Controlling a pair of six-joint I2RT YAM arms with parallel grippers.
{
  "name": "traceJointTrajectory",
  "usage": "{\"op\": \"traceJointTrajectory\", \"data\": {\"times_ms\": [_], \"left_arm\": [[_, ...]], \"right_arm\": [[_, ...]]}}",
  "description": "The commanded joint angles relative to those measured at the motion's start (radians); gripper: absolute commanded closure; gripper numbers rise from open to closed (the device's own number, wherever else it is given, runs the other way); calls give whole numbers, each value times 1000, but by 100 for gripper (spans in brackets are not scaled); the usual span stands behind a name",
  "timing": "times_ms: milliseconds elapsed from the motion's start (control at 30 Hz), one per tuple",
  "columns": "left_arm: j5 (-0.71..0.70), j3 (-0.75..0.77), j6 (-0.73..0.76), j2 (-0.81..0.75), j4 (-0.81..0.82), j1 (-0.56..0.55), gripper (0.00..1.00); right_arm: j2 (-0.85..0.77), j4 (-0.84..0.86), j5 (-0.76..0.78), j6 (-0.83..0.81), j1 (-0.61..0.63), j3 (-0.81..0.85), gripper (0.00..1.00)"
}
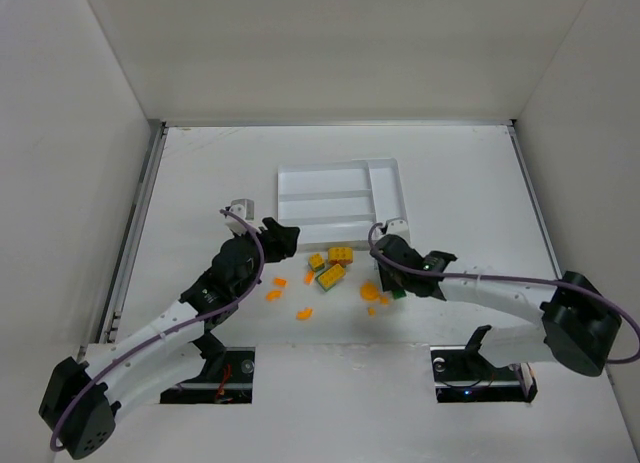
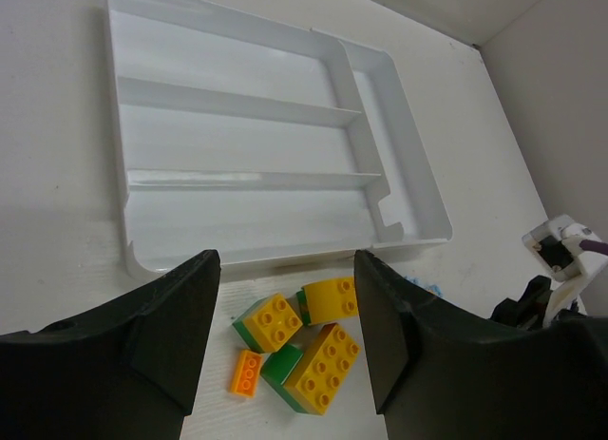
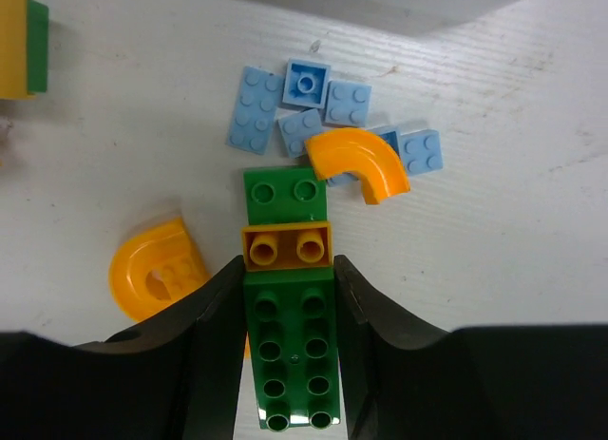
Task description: Sort the legos into containers by color
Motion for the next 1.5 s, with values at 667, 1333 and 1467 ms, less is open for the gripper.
{"op": "traceJointTrajectory", "data": {"times_ms": [667, 1333, 1467], "left_arm": [[261, 167, -173, 171, 70, -100, 57], [171, 169, -220, 372, 217, -140, 62], [126, 135, -237, 364, 285, -141, 62]], "right_arm": [[-172, 517, -301, -44, -51, 87, 82], [-111, 635, -358, -12, -19, 31, 81], [-102, 646, -359, -5, -14, 22, 81]]}}
